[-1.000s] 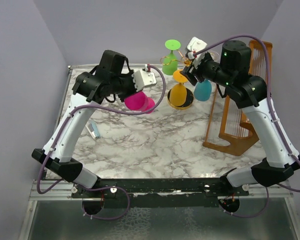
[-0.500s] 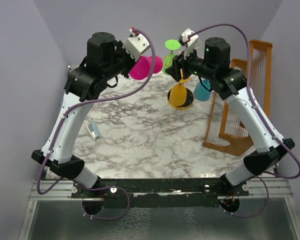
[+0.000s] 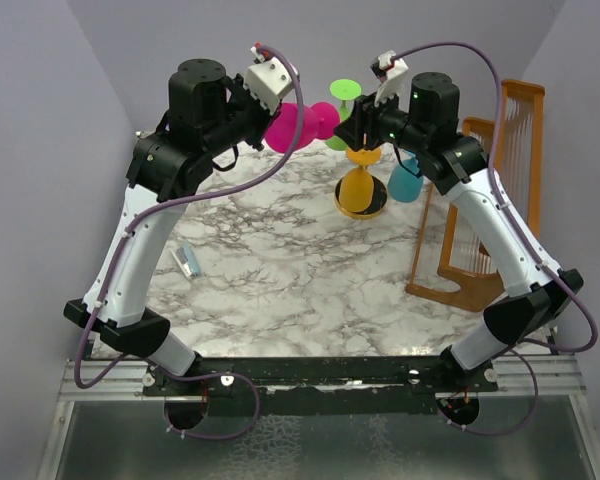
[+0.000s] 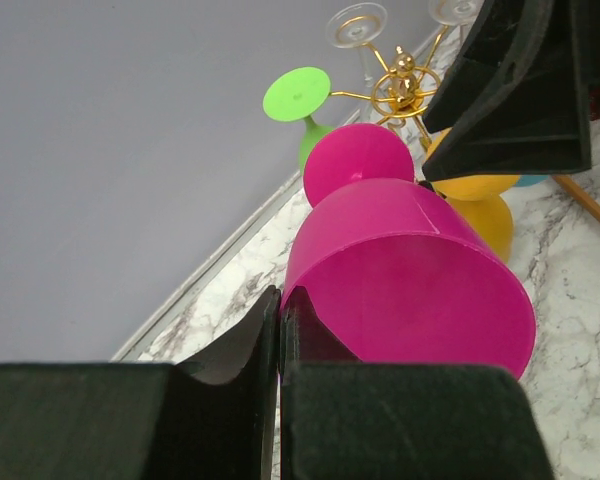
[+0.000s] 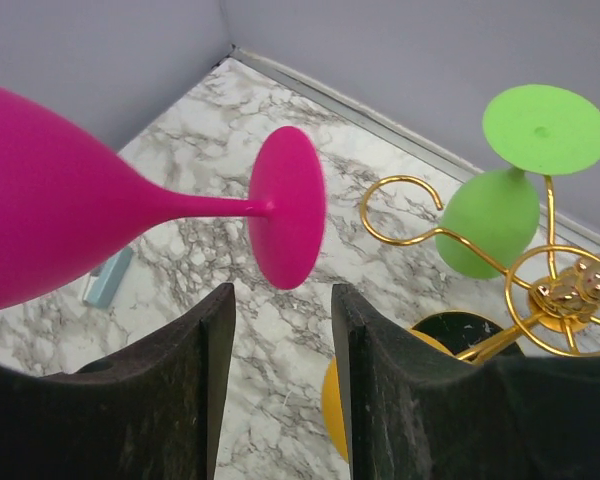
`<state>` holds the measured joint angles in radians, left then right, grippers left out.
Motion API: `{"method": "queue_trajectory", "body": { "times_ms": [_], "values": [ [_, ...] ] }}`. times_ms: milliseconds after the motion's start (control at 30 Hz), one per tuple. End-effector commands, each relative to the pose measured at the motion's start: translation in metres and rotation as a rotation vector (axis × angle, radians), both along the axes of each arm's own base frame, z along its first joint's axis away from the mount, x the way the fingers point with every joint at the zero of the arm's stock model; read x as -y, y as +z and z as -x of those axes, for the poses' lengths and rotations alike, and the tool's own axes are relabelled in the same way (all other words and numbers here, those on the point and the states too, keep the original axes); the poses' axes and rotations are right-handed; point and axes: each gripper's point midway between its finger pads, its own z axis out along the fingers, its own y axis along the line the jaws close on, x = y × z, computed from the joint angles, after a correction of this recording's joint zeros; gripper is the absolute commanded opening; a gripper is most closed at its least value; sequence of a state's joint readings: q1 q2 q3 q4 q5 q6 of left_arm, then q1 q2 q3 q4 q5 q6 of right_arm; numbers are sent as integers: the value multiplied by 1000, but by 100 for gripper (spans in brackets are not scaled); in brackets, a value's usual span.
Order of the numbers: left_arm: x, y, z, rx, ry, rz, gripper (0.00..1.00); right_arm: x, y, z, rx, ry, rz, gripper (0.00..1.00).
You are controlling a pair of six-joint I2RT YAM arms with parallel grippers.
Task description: Place the wine glass upside down on the wine glass rack
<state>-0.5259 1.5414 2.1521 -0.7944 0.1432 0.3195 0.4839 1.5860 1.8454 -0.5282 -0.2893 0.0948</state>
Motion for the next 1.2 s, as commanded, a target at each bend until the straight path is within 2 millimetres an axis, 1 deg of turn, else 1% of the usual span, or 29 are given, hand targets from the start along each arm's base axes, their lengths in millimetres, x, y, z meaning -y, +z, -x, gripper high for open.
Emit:
{"method": "queue_trajectory", "body": {
  "times_ms": [0,200,433,600,833,1067,1167],
  "values": [
    [8,20,17,24,-72,68,0,11,4,-9,-14,-30,-76,43],
    [14,20,23,11,-113,80,0,15,-3,-9,-49,4,-120,42],
    [16,20,27,6,-136,86,0,8,-7,-1,-82,95,-169,37],
    [18,18,29,0,-148,86,0,14,-9,-3,-106,109,-205,29],
    [21,15,28,-10,-157,89,0,20,-11,1,-144,159,-265,17],
    [23,12,27,-21,-162,94,0,22,-12,2,-161,188,-294,9],
    [24,10,27,-28,-165,94,0,23,-11,1,-158,195,-297,4]
  ]
}}
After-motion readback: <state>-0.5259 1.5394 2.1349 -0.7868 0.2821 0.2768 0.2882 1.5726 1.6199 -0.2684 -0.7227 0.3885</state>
